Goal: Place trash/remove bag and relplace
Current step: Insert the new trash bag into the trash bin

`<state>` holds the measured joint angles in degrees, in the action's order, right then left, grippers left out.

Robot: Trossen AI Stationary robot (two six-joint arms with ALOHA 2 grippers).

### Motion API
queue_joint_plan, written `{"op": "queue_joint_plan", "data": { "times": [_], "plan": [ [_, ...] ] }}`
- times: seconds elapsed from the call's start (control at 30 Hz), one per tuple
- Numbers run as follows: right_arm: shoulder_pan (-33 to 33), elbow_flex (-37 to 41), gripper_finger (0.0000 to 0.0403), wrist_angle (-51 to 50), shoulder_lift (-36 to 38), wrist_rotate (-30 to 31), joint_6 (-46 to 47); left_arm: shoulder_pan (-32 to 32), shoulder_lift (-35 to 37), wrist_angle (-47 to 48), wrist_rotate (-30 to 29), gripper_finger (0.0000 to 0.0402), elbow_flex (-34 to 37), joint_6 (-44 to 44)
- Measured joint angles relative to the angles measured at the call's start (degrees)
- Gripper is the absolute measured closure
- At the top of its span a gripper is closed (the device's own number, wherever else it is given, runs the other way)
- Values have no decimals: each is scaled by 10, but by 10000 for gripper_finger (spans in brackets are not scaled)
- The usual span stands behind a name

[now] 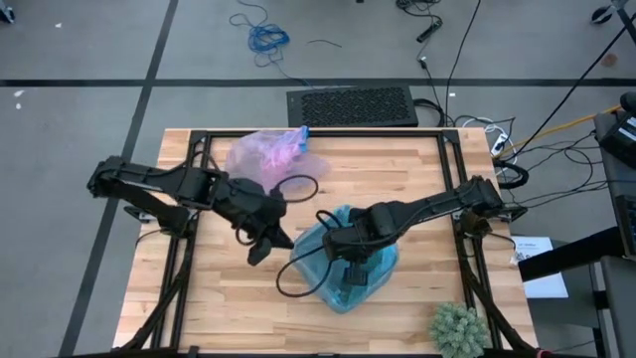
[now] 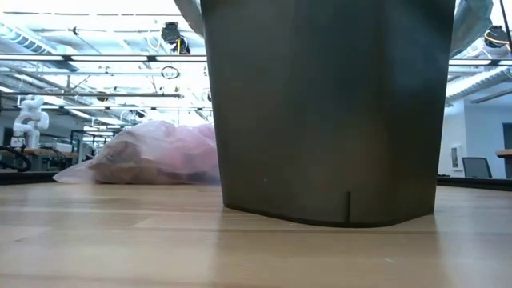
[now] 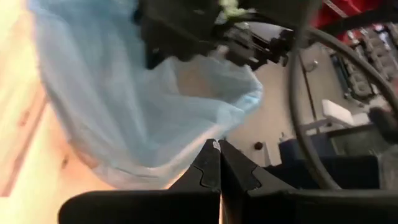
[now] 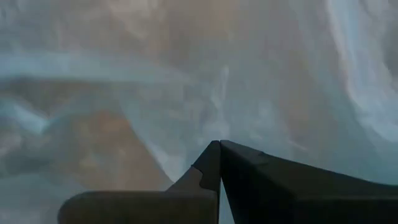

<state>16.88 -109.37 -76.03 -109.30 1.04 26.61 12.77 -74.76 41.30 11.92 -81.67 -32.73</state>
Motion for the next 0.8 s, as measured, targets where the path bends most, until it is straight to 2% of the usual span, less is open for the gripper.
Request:
{"op": "queue_joint_plan", "data": {
  "times": [0.1, 0.43, 0.63, 0.8],
  "plan": [
    [-3, 12, 403, 33, 0, 0, 2, 26, 0, -3, -15, 402, 0, 11],
    [-23, 63, 403, 84, 5, 2, -12, 94, 9, -5, -170, 402, 45, 93],
    [-36, 67, 403, 100, -1, -22, -8, 99, 36, -40, -182, 402, 100, 126],
    [-38, 60, 403, 101, 1, -18, -3, 92, 62, -67, -185, 402, 106, 121]
  ]
}}
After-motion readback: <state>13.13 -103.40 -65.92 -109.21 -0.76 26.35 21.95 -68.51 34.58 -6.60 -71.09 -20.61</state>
